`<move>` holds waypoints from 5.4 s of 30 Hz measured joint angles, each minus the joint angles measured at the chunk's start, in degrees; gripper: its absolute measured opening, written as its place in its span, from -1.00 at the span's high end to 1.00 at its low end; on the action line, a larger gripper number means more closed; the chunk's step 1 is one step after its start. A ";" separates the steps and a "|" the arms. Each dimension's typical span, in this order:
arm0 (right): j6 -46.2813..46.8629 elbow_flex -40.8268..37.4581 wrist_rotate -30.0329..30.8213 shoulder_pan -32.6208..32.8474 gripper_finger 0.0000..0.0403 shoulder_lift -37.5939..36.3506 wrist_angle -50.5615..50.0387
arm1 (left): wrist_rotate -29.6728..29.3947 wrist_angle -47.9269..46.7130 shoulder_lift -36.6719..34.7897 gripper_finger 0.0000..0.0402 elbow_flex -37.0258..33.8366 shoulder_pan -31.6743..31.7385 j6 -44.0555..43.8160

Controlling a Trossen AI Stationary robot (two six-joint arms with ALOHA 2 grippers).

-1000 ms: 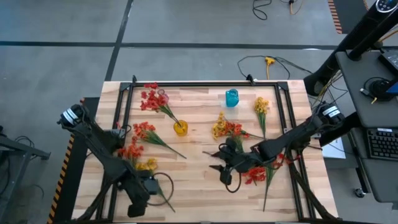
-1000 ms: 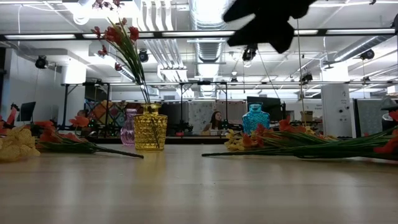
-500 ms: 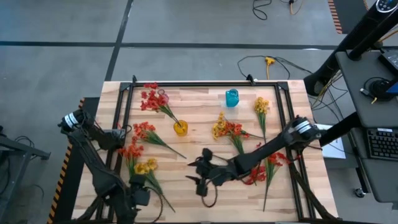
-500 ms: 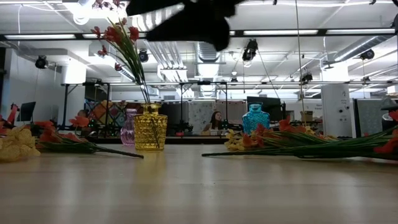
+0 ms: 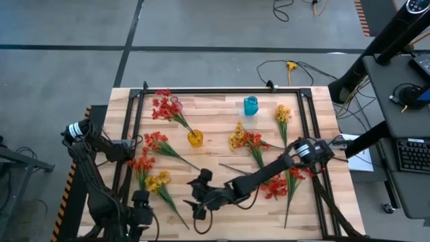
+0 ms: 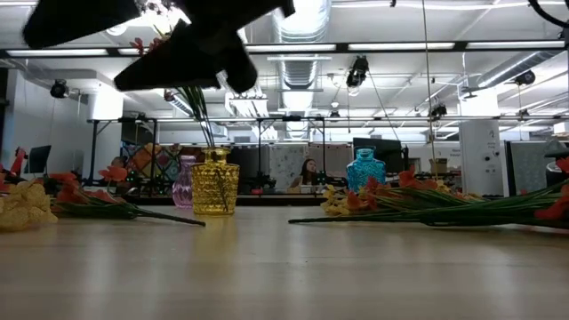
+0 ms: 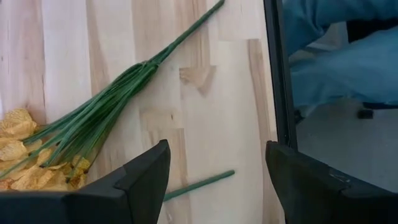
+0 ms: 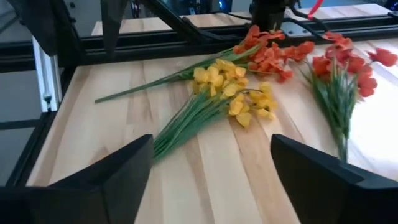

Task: Sort flowers into vase by color
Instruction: Put the left yellow flower into the blue vase

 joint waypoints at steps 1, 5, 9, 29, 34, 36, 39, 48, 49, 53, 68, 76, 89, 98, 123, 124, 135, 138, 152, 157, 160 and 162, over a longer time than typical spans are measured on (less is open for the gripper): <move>-0.25 1.47 -0.02 0.00 -0.65 1.29 0.36 | -0.01 0.00 0.00 -0.23 0.00 -0.03 -0.36; -0.41 6.97 -0.32 -0.04 -0.75 6.26 0.22 | 0.02 -0.03 0.00 -0.23 0.00 -0.25 -1.39; -0.49 12.66 -0.54 -0.27 -0.75 10.86 0.07 | 0.08 -0.18 0.00 -0.23 0.00 -0.39 -1.39; 0.54 22.71 -6.09 -2.40 -0.75 22.08 1.76 | -1.84 -1.07 0.00 -0.23 0.00 -0.37 -1.83; 0.09 22.71 -9.63 -2.38 -0.75 24.00 2.84 | -3.55 -1.16 0.00 -0.23 0.00 -0.37 -1.88; -0.45 22.71 -9.63 -2.36 -0.75 24.31 3.19 | -3.59 -1.16 0.00 -0.23 0.00 -0.32 -2.13; -2.75 22.71 -9.62 -2.38 -0.75 24.31 2.97 | -3.62 -1.16 0.00 -0.23 0.00 -0.31 -2.79; -5.77 25.02 -7.55 -3.26 -0.62 23.99 -7.88 | -3.62 -1.21 0.00 -0.23 -0.02 -0.33 -4.10; -5.86 25.66 -7.54 -3.49 -0.59 23.90 -10.10 | -3.62 -1.20 0.00 -0.23 -0.02 -0.33 -4.30; -7.27 28.91 -7.64 -4.26 -0.49 23.61 -20.22 | -3.55 -1.22 0.00 -0.23 -0.02 -0.37 -4.38; -16.34 35.87 -7.93 -4.56 -0.38 22.14 -41.39 | -3.43 -1.16 0.00 -0.23 -0.02 -0.71 -6.29; -10.22 35.48 -8.13 -5.56 -0.39 21.38 -37.98 | -3.43 -1.14 0.00 -0.23 -0.02 -1.14 -6.79; -0.21 27.16 -11.35 -8.07 -0.32 21.82 -17.45 | -3.43 -1.10 0.00 -0.23 -0.02 -1.33 -7.73; 1.65 25.18 -11.17 -8.15 0.01 21.69 -16.88 | -3.67 -1.05 0.00 -0.23 -0.02 -1.33 -7.75; -4.50 22.66 -13.61 -6.95 0.81 13.52 -36.29 | -14.26 5.58 0.02 -0.23 0.33 -1.34 -5.75; -4.80 21.32 -13.51 -6.65 0.81 12.22 -36.34 | -15.32 6.74 0.00 -0.23 0.51 -1.31 -4.94; -11.00 -10.66 -10.51 -5.14 0.81 -12.66 -18.98 | -18.11 9.81 -0.04 -0.23 6.51 1.25 0.16; -13.98 -20.09 -10.96 -5.11 0.81 -20.96 -12.24 | -24.11 8.55 -0.04 -0.23 8.59 2.07 3.44; -17.49 -52.96 -20.03 -7.55 0.81 -42.65 19.28 | -36.97 10.42 0.09 -0.23 13.16 12.98 20.54; -14.64 -58.13 -20.53 -7.02 0.81 -42.78 27.71 | -34.83 10.62 0.09 -0.23 12.79 15.81 24.19; -13.36 -59.36 -21.64 -6.88 0.81 -42.40 29.70 | -34.73 10.76 0.09 -0.23 12.74 16.29 25.45; -12.89 -59.82 -21.91 -6.69 0.81 -42.35 29.86 | -34.81 10.96 0.09 -0.23 12.74 16.31 25.66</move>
